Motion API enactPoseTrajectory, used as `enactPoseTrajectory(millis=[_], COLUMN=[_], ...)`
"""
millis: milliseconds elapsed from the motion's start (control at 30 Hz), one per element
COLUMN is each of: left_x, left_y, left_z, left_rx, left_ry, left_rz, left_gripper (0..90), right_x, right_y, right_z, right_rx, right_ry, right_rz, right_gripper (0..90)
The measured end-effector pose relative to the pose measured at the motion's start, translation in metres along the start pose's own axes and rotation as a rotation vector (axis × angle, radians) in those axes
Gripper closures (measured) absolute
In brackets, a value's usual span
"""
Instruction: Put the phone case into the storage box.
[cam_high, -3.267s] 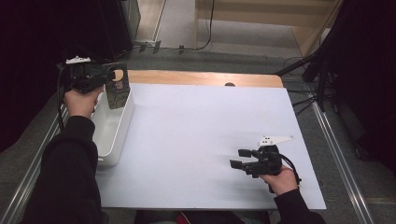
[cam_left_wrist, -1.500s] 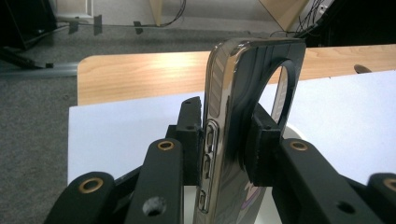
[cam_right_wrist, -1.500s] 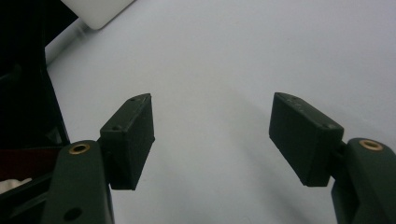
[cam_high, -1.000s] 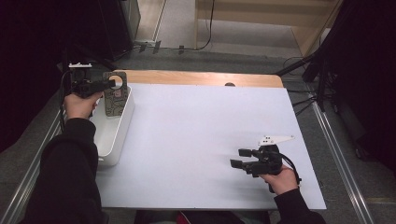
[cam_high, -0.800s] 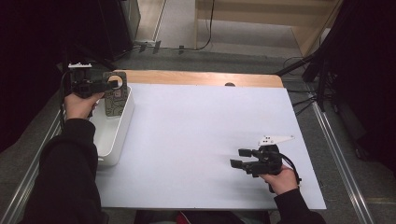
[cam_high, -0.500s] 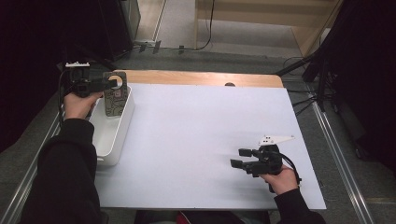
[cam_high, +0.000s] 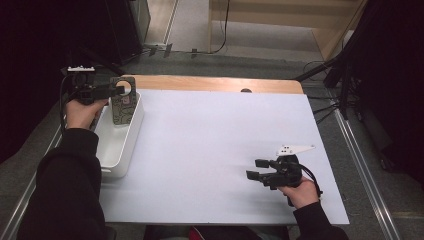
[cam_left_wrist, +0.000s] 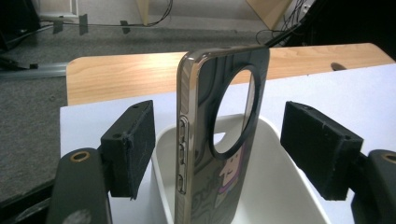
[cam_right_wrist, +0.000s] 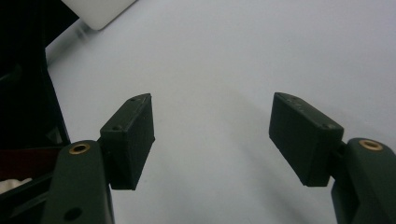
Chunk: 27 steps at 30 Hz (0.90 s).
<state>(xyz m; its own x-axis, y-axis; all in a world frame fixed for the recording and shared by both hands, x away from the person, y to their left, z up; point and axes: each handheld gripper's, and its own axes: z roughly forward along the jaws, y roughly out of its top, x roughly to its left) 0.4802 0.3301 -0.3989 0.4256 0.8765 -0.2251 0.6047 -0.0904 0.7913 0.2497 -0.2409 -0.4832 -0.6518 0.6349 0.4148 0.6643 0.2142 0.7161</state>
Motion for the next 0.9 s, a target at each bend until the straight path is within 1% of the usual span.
enactPoseTrajectory(millis=[67,100,267,633,700,733,900], left_x=[0.000,0.000,-0.001,-0.009,-0.009,-0.010,-0.012], left_y=[0.000,0.001,0.002,0.004,0.004,0.004,0.005], left_z=[-0.003,-0.005,-0.012,-0.028,-0.030,-0.033,-0.041], left_rx=[-0.002,-0.005,-0.011,-0.012,-0.006,-0.004,-0.011], left_ry=[0.005,0.004,-0.004,-0.016,-0.016,-0.024,-0.037], left_rz=[0.003,-0.002,-0.002,0.013,0.000,-0.005,-0.008], left_gripper=[26.3,26.3,26.3,26.3,26.4,26.4,26.4], right_x=[0.000,0.000,0.000,0.000,0.000,0.000,0.000], right_y=[0.000,0.000,0.001,0.004,0.005,0.005,0.007], right_z=[0.000,0.000,0.001,0.005,0.006,0.006,0.007], right_rx=[0.001,0.001,0.002,0.008,0.008,0.008,0.012], right_ry=[0.001,0.001,0.003,0.013,0.014,0.015,0.018], right_rz=[-0.003,-0.003,-0.004,-0.011,-0.012,-0.014,-0.018], right_gripper=[29.9,29.9,29.9,29.9,29.9,29.9,29.9])
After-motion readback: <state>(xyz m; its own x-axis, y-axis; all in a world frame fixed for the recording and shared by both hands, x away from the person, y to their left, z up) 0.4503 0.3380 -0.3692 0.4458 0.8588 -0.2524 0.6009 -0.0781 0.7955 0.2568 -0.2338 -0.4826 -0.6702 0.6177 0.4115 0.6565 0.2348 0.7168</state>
